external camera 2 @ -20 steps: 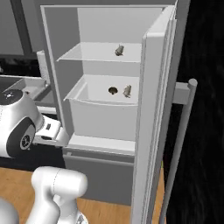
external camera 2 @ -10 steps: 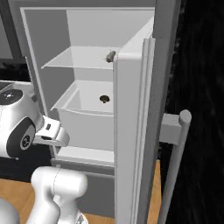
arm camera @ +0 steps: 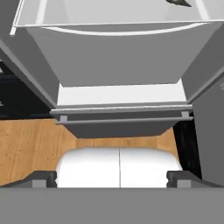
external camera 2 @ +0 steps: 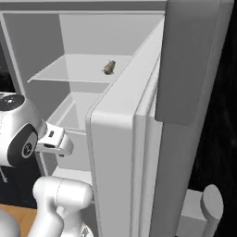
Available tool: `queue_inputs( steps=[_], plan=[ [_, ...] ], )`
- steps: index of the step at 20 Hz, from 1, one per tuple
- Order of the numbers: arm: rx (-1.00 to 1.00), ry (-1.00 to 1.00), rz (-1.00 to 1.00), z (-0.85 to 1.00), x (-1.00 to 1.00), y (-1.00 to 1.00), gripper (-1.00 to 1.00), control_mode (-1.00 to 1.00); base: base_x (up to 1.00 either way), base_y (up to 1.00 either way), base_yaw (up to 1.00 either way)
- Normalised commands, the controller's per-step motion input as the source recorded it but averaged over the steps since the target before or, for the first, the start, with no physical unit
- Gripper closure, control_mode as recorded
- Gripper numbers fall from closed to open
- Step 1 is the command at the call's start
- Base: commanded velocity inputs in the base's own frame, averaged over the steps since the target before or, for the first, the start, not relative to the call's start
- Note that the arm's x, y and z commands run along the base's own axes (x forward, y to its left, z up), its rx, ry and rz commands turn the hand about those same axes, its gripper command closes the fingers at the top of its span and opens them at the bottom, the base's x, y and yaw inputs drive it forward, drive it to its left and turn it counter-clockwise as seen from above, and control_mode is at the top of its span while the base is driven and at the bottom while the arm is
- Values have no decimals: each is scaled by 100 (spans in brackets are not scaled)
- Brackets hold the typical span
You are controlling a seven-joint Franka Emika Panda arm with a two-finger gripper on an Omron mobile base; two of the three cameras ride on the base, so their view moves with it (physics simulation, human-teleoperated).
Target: Place one mushroom and one fish in each tupperware on the nearby counter, to pack two identical lunches.
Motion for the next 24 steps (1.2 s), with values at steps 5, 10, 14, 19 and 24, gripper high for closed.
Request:
queue_inputs(
  steps=[5, 10, 14, 19, 24],
  plan=[
    [0, 0, 0, 0, 0, 0, -100, 100, 47, -24, -11],
    [0, -3, -2, -2, 7, -2, -100, -100, 31, -13, -8],
    [0, -19, -8, -1, 14, -7, -100, -100, 0, 0, 0],
    [0, -23, -1, 40, 0, -1, -100, -100, 0, 0, 0],
    [8, -11, -1, 68, 1, -2, -100, -100, 0, 0, 0]
  ],
)
